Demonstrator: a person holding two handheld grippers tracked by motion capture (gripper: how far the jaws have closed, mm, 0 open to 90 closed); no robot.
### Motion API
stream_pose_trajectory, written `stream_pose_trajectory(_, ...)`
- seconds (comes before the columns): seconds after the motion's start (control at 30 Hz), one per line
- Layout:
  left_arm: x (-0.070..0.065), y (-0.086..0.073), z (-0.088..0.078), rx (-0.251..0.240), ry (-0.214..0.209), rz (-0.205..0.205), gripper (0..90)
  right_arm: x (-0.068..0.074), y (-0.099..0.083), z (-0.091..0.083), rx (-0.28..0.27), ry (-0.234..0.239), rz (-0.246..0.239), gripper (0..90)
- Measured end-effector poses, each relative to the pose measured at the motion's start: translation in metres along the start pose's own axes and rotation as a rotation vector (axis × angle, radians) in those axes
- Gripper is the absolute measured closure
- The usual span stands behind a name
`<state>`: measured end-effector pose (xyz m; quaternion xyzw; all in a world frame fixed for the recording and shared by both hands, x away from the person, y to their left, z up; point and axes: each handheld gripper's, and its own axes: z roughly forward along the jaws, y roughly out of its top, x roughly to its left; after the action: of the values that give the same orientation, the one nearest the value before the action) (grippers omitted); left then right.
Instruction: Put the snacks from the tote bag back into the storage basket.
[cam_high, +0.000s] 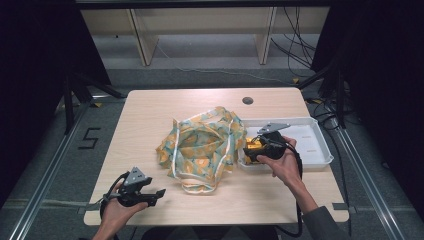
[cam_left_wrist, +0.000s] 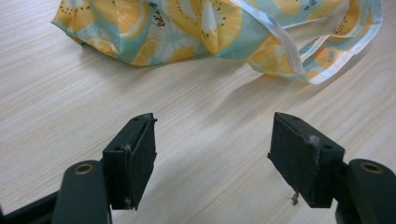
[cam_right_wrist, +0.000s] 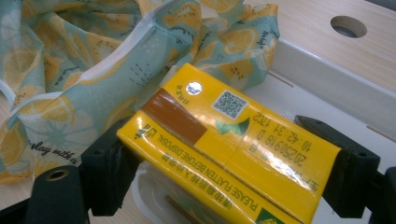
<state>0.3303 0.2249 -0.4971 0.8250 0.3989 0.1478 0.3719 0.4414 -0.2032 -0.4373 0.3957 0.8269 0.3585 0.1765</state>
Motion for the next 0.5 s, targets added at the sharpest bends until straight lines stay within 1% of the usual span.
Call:
stream_pose_trajectory(0.03,0.0008,0.0002,0.0000,0.009,-0.008,0.012,30.9,0.0009,-0.0004,0.0002,0.000,-0.006,0.009,19.6)
stream_pose_trajectory(0.07,0.0000,0.0006,-0.0005,0.020,-0.005,0.010,31.0,0.0006,-0.0002,-0.0007,0.018,0.005,0.000,19.6)
stream_pose_trajectory(0.17,0.0008,0.0008,-0.0003,0.013,-0.010,0.018,30.9,0.0013,-0.0009,-0.0003,0.018,0.004,0.007,19.5)
stream_pose_trajectory(0.2,-0.0005,0.0001,0.0010,-0.001,0.000,-0.009,30.9,0.0013,-0.0009,-0.0003,0.018,0.004,0.007,19.5)
stream_pose_trajectory(0.23,-0.0009,0.0001,0.0011,-0.005,-0.001,-0.019,31.0,0.0019,-0.0014,0.0005,0.009,-0.001,0.009,19.6)
stream_pose_trajectory(0.27,-0.0006,0.0002,0.0004,-0.002,-0.002,-0.013,31.0,0.0011,-0.0019,0.0020,0.002,0.001,-0.010,19.5)
stream_pose_trajectory(0.3,0.0009,0.0004,-0.0007,0.013,-0.006,0.009,31.0,0.0011,-0.0019,0.0020,0.002,0.001,-0.010,19.5)
stream_pose_trajectory(0.33,0.0002,-0.0001,0.0002,-0.004,-0.001,0.003,31.0,0.0012,-0.0024,0.0014,0.020,0.002,0.009,19.5)
stream_pose_trajectory(0.43,0.0000,0.0007,-0.0006,0.006,-0.009,0.004,31.0,0.0014,-0.0039,0.0032,0.023,-0.001,0.010,19.5)
stream_pose_trajectory(0.47,0.0002,0.0009,-0.0007,0.006,-0.009,0.010,31.0,0.0013,-0.0051,0.0052,0.012,-0.008,0.004,19.5)
stream_pose_trajectory(0.5,0.0006,0.0010,-0.0007,0.005,-0.010,0.015,31.0,0.0015,-0.0048,0.0039,0.043,0.006,0.017,19.5)
